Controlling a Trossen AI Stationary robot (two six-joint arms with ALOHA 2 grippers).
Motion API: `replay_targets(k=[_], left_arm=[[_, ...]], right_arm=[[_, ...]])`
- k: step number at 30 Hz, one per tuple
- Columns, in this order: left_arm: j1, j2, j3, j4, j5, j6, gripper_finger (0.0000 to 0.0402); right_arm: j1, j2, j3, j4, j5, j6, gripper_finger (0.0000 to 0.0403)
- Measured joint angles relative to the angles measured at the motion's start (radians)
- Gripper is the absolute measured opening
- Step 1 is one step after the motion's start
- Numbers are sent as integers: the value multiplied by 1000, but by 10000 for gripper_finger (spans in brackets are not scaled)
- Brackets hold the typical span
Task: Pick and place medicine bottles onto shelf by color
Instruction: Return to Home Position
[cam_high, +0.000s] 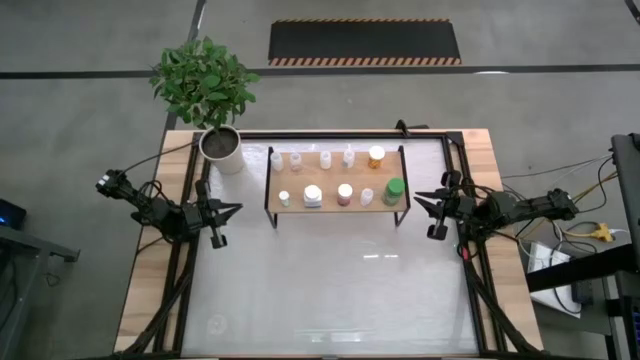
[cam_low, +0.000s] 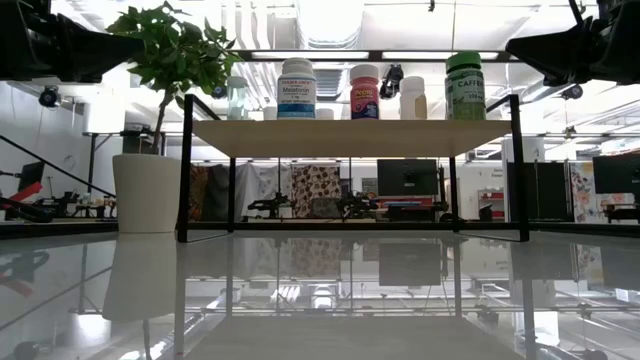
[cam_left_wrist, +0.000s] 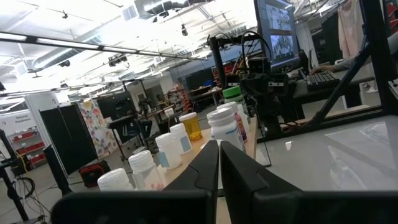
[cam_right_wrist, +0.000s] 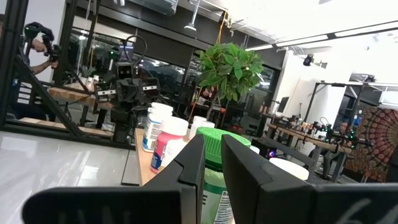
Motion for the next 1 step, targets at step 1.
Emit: replay_targets(k=[1], left_arm=[[0, 0, 0, 0, 0, 0, 0]], right_arm=[[0, 0, 0, 0, 0, 0, 43]])
